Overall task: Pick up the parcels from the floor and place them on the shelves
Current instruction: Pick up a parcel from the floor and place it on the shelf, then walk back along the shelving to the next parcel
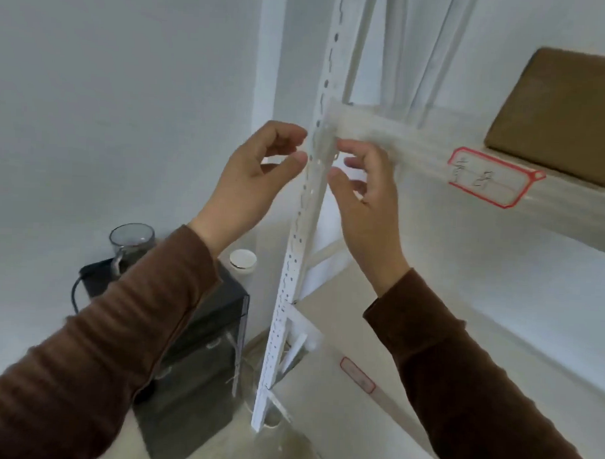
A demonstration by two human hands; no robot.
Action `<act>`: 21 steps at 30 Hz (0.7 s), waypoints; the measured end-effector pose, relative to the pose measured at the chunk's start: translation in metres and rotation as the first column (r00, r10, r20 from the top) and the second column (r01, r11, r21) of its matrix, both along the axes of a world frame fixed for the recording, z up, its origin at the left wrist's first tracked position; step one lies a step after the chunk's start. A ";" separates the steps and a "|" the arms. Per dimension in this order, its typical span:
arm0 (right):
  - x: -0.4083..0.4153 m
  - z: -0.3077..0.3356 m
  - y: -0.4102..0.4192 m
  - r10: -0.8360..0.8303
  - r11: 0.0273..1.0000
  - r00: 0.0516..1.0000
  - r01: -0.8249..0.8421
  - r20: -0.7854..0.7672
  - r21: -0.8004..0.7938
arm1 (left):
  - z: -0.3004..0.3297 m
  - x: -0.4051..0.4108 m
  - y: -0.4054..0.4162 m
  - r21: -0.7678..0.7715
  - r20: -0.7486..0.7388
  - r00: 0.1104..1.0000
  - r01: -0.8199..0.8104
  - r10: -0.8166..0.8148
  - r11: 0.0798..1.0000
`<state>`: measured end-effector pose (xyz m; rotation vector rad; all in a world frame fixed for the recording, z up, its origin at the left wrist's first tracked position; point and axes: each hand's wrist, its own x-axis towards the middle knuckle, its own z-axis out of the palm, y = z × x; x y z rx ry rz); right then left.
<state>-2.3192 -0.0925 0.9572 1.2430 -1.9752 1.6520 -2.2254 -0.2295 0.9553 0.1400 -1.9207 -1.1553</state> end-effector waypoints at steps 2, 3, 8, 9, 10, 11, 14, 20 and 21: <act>0.019 -0.027 -0.019 0.119 0.985 0.981 -0.136 0.150 0.107 | -0.033 0.033 -0.008 0.064 0.050 0.994 -0.100 0.097 0.993; 0.029 -0.041 -0.025 0.174 0.968 0.962 -0.207 0.212 0.145 | -0.048 0.050 -0.009 0.098 0.069 0.987 -0.153 0.147 0.983; 0.090 -0.113 -0.035 0.412 0.800 0.781 -0.557 0.469 0.225 | -0.121 0.150 0.022 0.311 0.170 0.905 -0.424 0.389 0.851; 0.106 -0.127 -0.031 0.448 0.758 0.738 -0.613 0.504 0.224 | -0.134 0.171 0.036 0.340 0.196 0.880 -0.476 0.433 0.811; 0.122 -0.140 -0.027 0.481 0.716 0.696 -0.663 0.533 0.219 | -0.146 0.193 0.050 0.360 0.224 0.850 -0.527 0.477 0.770; 0.140 -0.152 -0.021 0.509 0.673 0.655 -0.707 0.558 0.217 | -0.158 0.214 0.064 0.379 0.252 0.818 -0.575 0.517 0.726; 0.195 -0.183 -0.005 0.549 0.542 0.558 -0.805 0.622 0.243 | -0.192 0.281 0.106 0.457 0.352 0.716 -0.694 0.603 0.557; 0.324 -0.219 0.020 0.581 0.271 0.371 -0.928 0.725 0.257 | -0.236 0.422 0.195 0.572 0.449 0.483 -0.802 0.752 0.173; 0.348 -0.223 0.024 0.586 0.217 0.339 -0.941 0.736 0.261 | -0.240 0.445 0.208 0.584 0.451 0.443 -0.803 0.775 0.119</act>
